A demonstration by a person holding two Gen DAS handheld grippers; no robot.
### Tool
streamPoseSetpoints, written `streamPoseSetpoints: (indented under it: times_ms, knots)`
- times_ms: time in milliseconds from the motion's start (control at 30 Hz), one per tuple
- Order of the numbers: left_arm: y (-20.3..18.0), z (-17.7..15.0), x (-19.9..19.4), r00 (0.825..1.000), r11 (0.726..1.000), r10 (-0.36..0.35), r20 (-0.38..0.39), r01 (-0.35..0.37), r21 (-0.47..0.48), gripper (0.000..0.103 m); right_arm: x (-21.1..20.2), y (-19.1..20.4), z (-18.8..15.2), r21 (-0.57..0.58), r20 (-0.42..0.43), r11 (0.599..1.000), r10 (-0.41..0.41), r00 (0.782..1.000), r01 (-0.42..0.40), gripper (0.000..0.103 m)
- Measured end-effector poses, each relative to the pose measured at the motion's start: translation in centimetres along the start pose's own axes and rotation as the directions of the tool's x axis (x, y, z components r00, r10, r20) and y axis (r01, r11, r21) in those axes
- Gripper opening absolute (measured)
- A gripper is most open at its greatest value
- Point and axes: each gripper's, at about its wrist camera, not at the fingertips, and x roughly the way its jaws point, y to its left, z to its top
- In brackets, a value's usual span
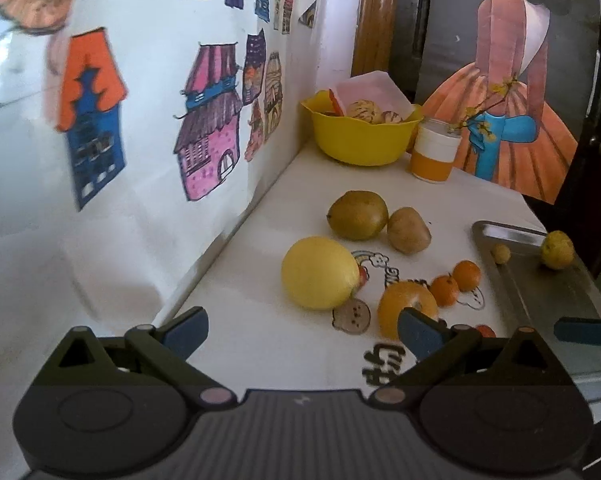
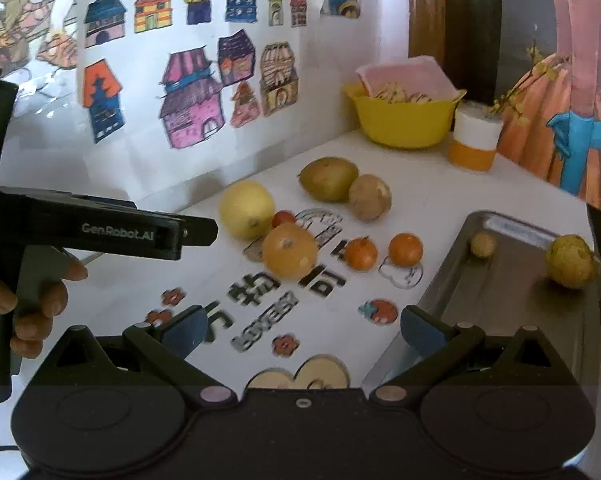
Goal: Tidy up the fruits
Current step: 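Open both tools over the tray and withdraw them toward the remaining fruits, then lower the right tool onto the round orange fruit and close it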
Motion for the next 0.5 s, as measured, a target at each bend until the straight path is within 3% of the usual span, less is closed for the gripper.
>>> streamPoseSetpoints:
  times_ms: [267, 500]
  knots:
    - [-0.2, 1.2, 2.7, 1.000, 1.000, 0.012, -0.001, -0.012, 0.018, 0.102, 1.8, 0.2, 0.9, -0.037, 0.069, 0.999, 0.001, 0.998, 0.001, 0.102]
    - [0.4, 1.5, 4.7, 1.000, 1.000, 0.010, -0.009, -0.010, 0.006, 0.102, 4.1, 0.6, 1.1, -0.104, 0.060, 0.994, 0.037, 0.998, -0.031, 0.102]
